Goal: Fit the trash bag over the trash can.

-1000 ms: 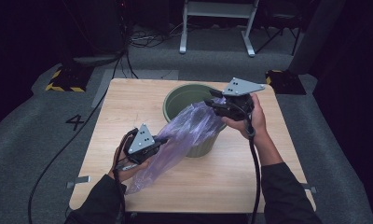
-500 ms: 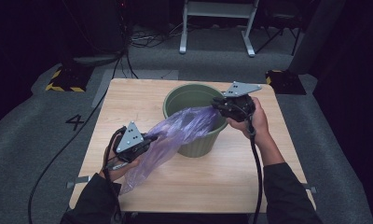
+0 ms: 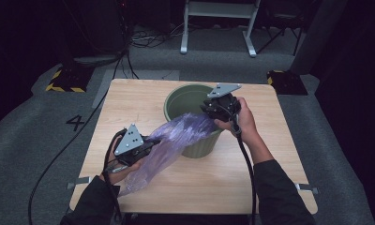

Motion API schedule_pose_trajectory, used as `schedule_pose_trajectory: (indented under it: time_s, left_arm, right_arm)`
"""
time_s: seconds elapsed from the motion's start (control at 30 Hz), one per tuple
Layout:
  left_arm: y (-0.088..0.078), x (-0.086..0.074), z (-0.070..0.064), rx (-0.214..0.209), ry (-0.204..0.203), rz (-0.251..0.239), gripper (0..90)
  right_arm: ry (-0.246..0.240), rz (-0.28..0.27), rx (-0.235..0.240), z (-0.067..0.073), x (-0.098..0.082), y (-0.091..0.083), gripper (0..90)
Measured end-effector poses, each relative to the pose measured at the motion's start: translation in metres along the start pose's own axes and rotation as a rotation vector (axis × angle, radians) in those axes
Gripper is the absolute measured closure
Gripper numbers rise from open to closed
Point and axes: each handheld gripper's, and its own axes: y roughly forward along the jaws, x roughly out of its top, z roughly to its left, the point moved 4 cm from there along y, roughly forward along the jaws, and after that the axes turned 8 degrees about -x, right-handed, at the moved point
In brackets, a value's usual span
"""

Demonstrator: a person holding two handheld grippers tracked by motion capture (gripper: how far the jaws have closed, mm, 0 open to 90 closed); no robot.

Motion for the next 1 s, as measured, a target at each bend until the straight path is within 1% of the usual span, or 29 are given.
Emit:
schedule_pose_trajectory:
  time_s: [0.03,0.07,0.1,0.17,0.2,0.27,0.37,0.4,0.47,0.5,0.53,0.57,0.6,0.63,0.67,0.7,0.73,0.8,0.83,0.87,0.9,1.0]
  left_arm:
    - [0.002,0.001,-0.002,-0.001,0.001,0.001,87.9]
    - [0.004,0.003,-0.004,-0.004,0.004,0.002,88.0]
    - [0.006,0.004,-0.006,-0.002,0.009,0.003,88.4]
    - [0.009,0.005,-0.008,0.017,0.025,0.023,89.1]
    - [0.01,0.006,-0.008,0.034,0.034,0.034,89.3]
    - [0.009,0.006,-0.006,0.056,0.028,0.037,89.5]
    - [0.006,0.003,0.001,0.09,0.003,0.045,89.5]
    - [0.005,0.002,0.003,0.096,-0.007,0.048,89.5]
    - [0.004,0.0,0.007,0.105,-0.03,0.046,89.5]
    - [0.005,0.0,0.008,0.103,-0.036,0.043,89.5]
    - [0.006,0.0,0.007,0.08,-0.036,0.036,89.5]
    - [0.007,0.001,0.006,0.076,-0.035,0.035,89.5]
    - [0.009,0.001,0.004,0.078,-0.027,0.044,89.5]
    - [0.011,0.002,0.002,0.07,-0.021,0.046,89.5]
    - [0.013,0.004,-0.001,0.053,-0.016,0.038,89.5]
    - [0.014,0.005,-0.003,0.045,-0.014,0.036,89.5]
    - [0.016,0.006,-0.005,0.032,-0.018,0.026,89.5]
    - [0.019,0.008,-0.007,0.012,-0.014,0.026,89.4]
    - [0.021,0.009,-0.009,0.005,-0.012,0.026,89.4]
    - [0.023,0.011,-0.01,-0.012,-0.014,0.019,89.5]
    - [0.024,0.013,-0.012,-0.022,-0.011,0.015,89.4]
    - [0.028,0.017,-0.016,-0.03,0.008,0.019,88.7]
  right_arm:
    - [0.003,-0.002,-0.016,0.0,0.001,-0.001,63.5]
    - [0.016,-0.002,-0.036,0.0,0.001,-0.002,61.9]
    - [0.029,-0.01,-0.04,-0.001,0.001,-0.004,59.9]
    - [0.053,-0.046,-0.041,-0.004,0.001,-0.012,54.8]
    - [0.066,-0.066,-0.041,-0.006,0.001,-0.017,54.2]
    - [0.086,-0.096,-0.045,-0.013,-0.002,-0.029,53.8]
    - [0.084,-0.107,-0.038,-0.019,-0.007,-0.04,53.6]
    - [0.084,-0.109,-0.03,-0.02,-0.009,-0.043,54.0]
    - [0.084,-0.111,-0.001,-0.021,-0.013,-0.047,53.8]
    - [0.085,-0.114,0.02,-0.02,-0.016,-0.05,53.8]
    - [0.084,-0.118,0.044,-0.018,-0.017,-0.051,53.7]
    - [0.08,-0.132,0.084,-0.014,-0.019,-0.053,53.1]
    - [0.076,-0.138,0.103,-0.011,-0.019,-0.054,52.6]
    - [0.061,-0.146,0.129,-0.007,-0.02,-0.056,52.4]
    - [0.039,-0.15,0.156,-0.002,-0.021,-0.057,52.4]
    - [0.015,-0.15,0.169,0.004,-0.021,-0.058,52.4]
    - [-0.002,-0.147,0.178,0.009,-0.02,-0.057,53.1]
    - [-0.028,-0.145,0.194,0.016,-0.018,-0.055,57.5]
    - [-0.045,-0.134,0.184,0.019,-0.017,-0.053,60.3]
    - [-0.061,-0.125,0.175,0.022,-0.016,-0.05,66.2]
    - [-0.067,-0.123,0.169,0.023,-0.014,-0.047,70.8]
    - [-0.077,-0.103,0.153,0.024,-0.012,-0.039,82.8]
